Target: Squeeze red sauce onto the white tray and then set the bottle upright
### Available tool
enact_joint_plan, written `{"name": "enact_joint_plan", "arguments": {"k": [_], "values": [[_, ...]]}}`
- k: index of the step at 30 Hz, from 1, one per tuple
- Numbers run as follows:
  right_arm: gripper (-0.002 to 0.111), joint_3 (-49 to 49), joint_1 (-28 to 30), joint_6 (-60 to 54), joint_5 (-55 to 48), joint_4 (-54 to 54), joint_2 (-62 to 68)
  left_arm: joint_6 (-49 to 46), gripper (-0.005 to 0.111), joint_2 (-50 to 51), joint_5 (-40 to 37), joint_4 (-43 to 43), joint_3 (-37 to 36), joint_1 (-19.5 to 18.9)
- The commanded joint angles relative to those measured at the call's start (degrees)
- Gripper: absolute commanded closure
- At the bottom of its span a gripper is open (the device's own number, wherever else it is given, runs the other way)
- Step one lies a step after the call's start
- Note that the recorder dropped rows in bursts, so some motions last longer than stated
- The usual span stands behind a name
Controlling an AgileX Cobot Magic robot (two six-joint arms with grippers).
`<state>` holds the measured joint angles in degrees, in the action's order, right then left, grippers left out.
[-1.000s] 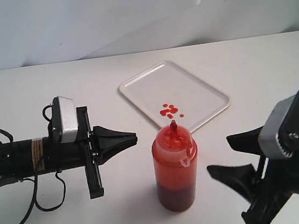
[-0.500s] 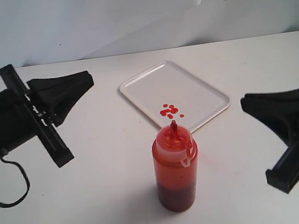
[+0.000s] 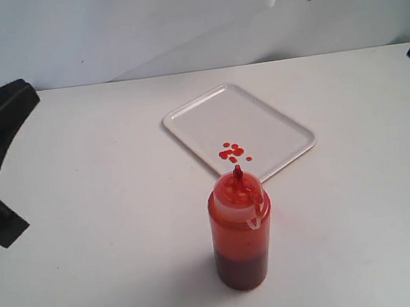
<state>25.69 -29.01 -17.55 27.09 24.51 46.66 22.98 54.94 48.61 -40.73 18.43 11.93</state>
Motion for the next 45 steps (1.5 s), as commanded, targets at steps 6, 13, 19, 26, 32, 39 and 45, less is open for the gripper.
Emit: {"name": "enact_joint_plan", "arguments": {"k": [6, 13, 19, 26, 32, 39, 45], "values": [[0.108, 0.19, 0.41, -2.23, 1.15, 6.19, -0.28, 0.55, 0.107, -11.81, -2.14, 0.82, -0.33, -0.01], [0.108, 0.19, 0.41, -2.23, 1.15, 6.17, -0.28, 0.55, 0.107, -15.67, -2.14, 0.82, -0.33, -0.01], [0.108, 0.19, 0.41, -2.13, 1.15, 6.17, -0.28, 0.55, 0.107, -15.67, -2.18, 0.82, -0.33, -0.01], [0.108, 0.19, 0.41, -2.13, 1.15, 6.17, -0.28, 2.72, 0.107, -16.58, -14.48, 2.11, -0.22, 0.69], [0.108, 0.19, 0.41, -2.13, 1.15, 6.17, -0.28, 16.26, 0.107, -25.81, -42.25, 2.89, -1.52, 0.59], [0.108, 0.19, 0.41, -2.13, 1.15, 6.17, -0.28, 16.00, 0.107, -44.01, -51.75, 2.98, -9.83, -3.11], [0.108, 0.19, 0.41, -2.13, 1.15, 6.17, -0.28, 16.13, 0.107, -54.94, -51.95, 2.98, -16.41, -7.38]]}}
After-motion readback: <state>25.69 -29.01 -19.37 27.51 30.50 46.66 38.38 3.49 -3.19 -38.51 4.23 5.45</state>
